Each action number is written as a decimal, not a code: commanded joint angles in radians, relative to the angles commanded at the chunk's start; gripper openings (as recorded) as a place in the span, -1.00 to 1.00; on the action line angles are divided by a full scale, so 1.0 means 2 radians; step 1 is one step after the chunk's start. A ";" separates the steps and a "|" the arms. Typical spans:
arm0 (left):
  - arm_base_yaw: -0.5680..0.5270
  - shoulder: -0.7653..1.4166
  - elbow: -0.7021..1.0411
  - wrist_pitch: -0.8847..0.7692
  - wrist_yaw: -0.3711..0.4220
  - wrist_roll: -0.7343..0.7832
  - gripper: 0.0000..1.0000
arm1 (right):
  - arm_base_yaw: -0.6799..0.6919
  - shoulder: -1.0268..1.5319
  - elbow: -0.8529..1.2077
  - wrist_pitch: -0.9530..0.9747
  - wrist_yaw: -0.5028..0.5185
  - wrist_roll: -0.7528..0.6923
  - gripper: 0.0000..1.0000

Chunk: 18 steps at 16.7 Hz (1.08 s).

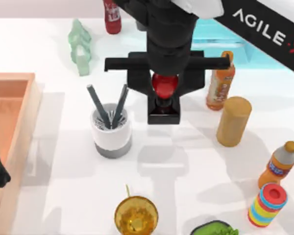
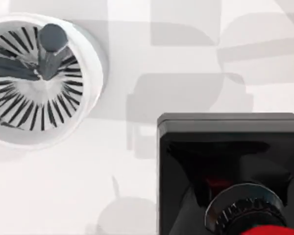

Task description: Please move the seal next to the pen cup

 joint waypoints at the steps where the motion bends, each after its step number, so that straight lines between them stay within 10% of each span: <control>1: 0.000 0.000 0.000 0.000 0.000 0.000 1.00 | 0.006 0.000 0.001 0.002 0.002 0.006 -1.00; 16: 0.000 0.000 0.000 0.000 0.000 0.000 1.00 | 0.006 -0.010 -0.047 0.040 0.002 0.005 -1.00; 18: 0.000 0.000 0.000 0.000 0.000 0.000 1.00 | 0.006 -0.010 -0.047 0.040 0.002 0.005 -0.70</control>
